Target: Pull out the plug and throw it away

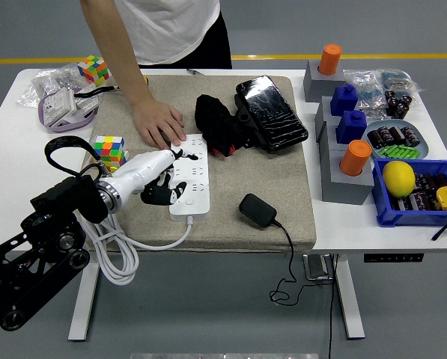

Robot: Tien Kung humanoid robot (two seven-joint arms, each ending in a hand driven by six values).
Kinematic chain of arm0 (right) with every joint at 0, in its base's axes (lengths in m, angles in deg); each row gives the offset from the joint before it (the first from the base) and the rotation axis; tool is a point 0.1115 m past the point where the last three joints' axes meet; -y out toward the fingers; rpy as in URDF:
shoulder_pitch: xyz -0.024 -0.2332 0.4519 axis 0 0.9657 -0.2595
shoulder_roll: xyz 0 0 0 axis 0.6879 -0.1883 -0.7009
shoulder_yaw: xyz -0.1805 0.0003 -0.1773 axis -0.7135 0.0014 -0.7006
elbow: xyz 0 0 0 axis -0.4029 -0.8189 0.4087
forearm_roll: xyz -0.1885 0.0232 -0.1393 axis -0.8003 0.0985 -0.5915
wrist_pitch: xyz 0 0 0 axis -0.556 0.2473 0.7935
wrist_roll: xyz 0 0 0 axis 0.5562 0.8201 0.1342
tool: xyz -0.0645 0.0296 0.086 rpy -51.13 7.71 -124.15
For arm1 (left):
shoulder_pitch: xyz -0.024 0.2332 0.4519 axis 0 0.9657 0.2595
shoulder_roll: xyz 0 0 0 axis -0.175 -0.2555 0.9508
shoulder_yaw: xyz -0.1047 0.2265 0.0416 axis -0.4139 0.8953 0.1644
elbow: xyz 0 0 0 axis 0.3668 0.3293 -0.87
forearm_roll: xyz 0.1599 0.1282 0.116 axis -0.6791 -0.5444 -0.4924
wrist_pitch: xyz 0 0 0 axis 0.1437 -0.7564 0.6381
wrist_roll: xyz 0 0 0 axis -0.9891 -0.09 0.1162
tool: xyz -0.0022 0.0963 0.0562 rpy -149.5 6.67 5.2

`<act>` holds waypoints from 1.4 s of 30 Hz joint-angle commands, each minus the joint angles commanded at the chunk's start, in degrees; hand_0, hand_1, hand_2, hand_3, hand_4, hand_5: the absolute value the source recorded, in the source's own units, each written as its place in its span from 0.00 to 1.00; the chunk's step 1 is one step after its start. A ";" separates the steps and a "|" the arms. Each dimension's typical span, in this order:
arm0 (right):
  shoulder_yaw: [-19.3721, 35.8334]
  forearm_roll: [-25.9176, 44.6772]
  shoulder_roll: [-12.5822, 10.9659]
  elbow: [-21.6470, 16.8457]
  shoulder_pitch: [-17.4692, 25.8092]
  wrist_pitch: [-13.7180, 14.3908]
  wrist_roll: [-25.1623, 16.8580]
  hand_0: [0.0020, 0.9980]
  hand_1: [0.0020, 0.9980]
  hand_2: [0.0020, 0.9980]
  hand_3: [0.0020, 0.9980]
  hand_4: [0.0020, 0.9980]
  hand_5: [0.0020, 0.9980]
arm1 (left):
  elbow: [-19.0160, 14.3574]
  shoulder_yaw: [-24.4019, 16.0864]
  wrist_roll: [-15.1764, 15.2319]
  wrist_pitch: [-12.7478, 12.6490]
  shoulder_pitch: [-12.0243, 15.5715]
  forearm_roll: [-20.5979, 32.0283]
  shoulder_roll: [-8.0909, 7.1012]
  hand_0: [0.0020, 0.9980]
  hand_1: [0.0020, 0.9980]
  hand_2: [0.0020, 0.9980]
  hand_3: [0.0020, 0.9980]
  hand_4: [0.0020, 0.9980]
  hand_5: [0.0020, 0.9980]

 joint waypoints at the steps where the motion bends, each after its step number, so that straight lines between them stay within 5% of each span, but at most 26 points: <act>1: -0.03 0.01 0.02 0.00 -0.03 -0.03 0.01 0.57 0.65 0.67 0.57 0.97 0.51 | 0.61 -0.43 0.78 -0.77 0.05 0.15 0.09 0.18 0.13 0.28 0.84 0.74 0.20; 4: 0.13 -0.03 0.07 -0.02 -0.07 0.01 0.01 0.57 0.65 0.67 0.57 0.97 0.51 | 3.13 -1.91 3.82 -3.65 0.43 -0.96 0.51 0.18 0.13 0.28 0.84 0.74 0.20; 5: 0.18 -0.09 0.09 0.00 -0.06 0.00 0.04 0.57 0.65 0.67 0.57 0.97 0.51 | 3.84 -2.36 4.61 -4.42 0.56 -1.42 0.68 0.48 0.66 0.70 0.86 0.93 0.41; 10: 0.39 -0.19 0.16 -0.01 0.06 -0.05 0.08 0.57 0.65 0.67 0.57 0.97 0.51 | 6.04 -5.29 6.90 -7.85 1.51 -2.96 1.76 0.48 0.66 0.70 0.86 0.93 0.41; 11: 0.43 -0.21 0.19 0.00 0.08 -0.08 0.09 0.57 0.65 0.67 0.57 0.97 0.51 | 6.21 -5.78 7.02 -8.14 1.68 -3.01 1.92 0.60 0.77 0.80 0.87 0.94 0.43; 16: 0.52 -0.22 0.33 -0.01 0.17 -0.21 0.07 0.57 0.65 0.67 0.57 0.97 0.51 | 6.72 -7.77 7.60 -9.53 2.45 -3.40 2.47 0.60 0.77 0.80 0.87 0.94 0.43; 17: 0.56 -0.25 0.33 0.00 0.15 -0.22 0.07 0.57 0.65 0.67 0.57 0.97 0.51 | 6.80 -8.20 7.85 -9.87 2.57 -3.40 2.55 0.71 0.85 0.88 0.87 0.96 0.44; 42: 0.70 -0.23 0.15 -0.10 -0.30 -0.31 0.11 0.57 0.65 0.67 0.57 0.97 0.51 | 6.86 -8.71 9.20 -10.71 2.93 -3.03 2.87 0.71 0.84 0.87 0.85 0.96 0.42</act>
